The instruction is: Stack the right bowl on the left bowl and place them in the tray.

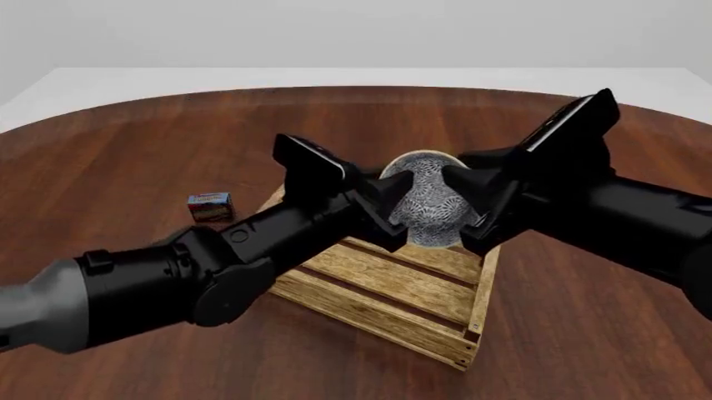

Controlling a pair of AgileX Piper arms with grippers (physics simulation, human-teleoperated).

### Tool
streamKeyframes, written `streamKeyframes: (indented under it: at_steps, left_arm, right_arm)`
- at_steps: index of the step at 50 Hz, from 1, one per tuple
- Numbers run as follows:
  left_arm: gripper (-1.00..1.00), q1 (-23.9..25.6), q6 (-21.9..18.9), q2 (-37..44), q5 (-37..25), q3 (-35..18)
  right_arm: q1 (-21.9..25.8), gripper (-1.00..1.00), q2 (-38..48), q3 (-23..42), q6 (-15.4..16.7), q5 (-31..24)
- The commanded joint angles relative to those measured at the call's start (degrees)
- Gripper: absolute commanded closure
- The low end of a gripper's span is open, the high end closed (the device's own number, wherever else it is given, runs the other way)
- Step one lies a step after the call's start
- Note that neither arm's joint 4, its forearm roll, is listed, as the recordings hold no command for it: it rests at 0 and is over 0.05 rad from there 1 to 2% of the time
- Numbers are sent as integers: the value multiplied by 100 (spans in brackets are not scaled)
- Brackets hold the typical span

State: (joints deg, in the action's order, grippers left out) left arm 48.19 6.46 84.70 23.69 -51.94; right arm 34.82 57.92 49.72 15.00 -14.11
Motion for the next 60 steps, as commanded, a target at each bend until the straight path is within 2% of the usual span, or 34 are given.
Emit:
streamKeyframes:
  at_steps: [1,25,26,51,60]
  left_arm:
    - [100,-167,-186,21,3,84]
    - [100,-101,-172,-159,5,184]
    - [100,-100,-173,-166,8,190]
    - [100,-121,-145,-186,34,216]
    - [100,-196,-237,-426,-38,338]
  right_arm:
    - [14,100,-205,5,-33,-40]
    - [0,100,-296,-12,1,-80]
    - [1,-100,-296,-6,-3,-91]
    - [-59,-100,-387,-3,5,-140]
    - [-281,-100,-484,-36,31,-154]
